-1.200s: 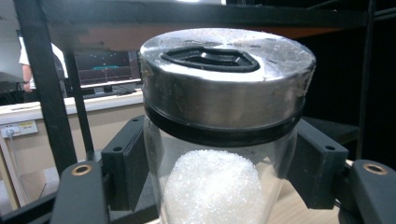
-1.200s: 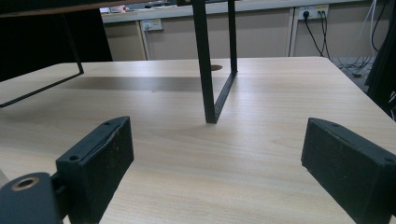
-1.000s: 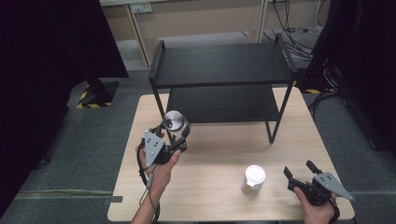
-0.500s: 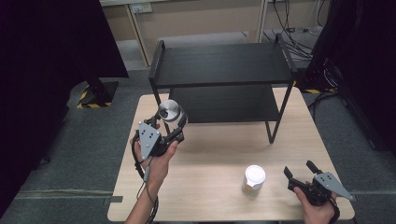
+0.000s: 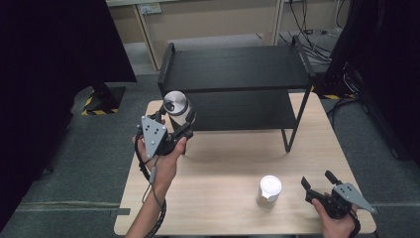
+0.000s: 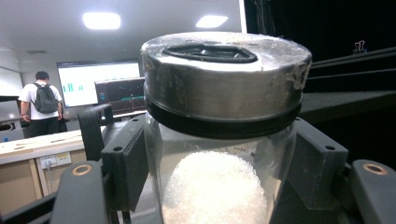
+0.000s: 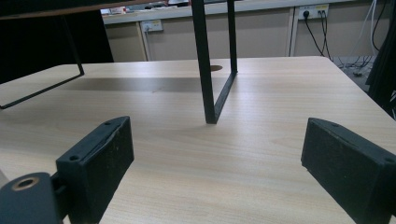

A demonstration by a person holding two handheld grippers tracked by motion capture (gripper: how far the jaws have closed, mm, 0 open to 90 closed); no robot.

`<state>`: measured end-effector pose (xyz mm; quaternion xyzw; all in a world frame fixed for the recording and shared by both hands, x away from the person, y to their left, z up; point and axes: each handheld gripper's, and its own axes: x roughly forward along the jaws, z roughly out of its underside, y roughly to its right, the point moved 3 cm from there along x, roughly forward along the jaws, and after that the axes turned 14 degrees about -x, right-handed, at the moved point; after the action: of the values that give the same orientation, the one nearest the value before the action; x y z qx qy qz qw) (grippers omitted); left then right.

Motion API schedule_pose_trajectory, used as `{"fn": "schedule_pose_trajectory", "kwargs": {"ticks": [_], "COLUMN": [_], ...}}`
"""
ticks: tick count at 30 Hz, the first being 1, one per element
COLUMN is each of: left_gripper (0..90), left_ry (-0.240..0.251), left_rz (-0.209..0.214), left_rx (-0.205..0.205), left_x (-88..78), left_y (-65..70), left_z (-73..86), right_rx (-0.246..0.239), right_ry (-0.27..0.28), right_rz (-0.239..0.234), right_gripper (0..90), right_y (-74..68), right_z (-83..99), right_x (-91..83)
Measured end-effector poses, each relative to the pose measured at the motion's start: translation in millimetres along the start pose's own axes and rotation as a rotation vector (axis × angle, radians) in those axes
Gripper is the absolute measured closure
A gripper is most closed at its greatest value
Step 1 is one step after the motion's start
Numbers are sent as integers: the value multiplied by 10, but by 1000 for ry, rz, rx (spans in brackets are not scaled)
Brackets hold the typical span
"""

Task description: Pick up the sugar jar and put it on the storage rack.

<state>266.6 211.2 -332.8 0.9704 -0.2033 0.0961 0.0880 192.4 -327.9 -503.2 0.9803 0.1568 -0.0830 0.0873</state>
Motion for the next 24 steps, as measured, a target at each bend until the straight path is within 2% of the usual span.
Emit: {"fn": "schedule_pose_trajectory", "kwargs": {"ticks": [24], "left_gripper": [298], "left_ry": [33], "left_rz": [-31], "left_rx": [12], "left_x": [178], "left_y": [20], "left_z": [-335], "right_rx": [0], "right_ry": [-2], "right_rz": [-2], "right_gripper": [95], "right_y": [-1], "right_z": [-4], "right_x": [1]}}
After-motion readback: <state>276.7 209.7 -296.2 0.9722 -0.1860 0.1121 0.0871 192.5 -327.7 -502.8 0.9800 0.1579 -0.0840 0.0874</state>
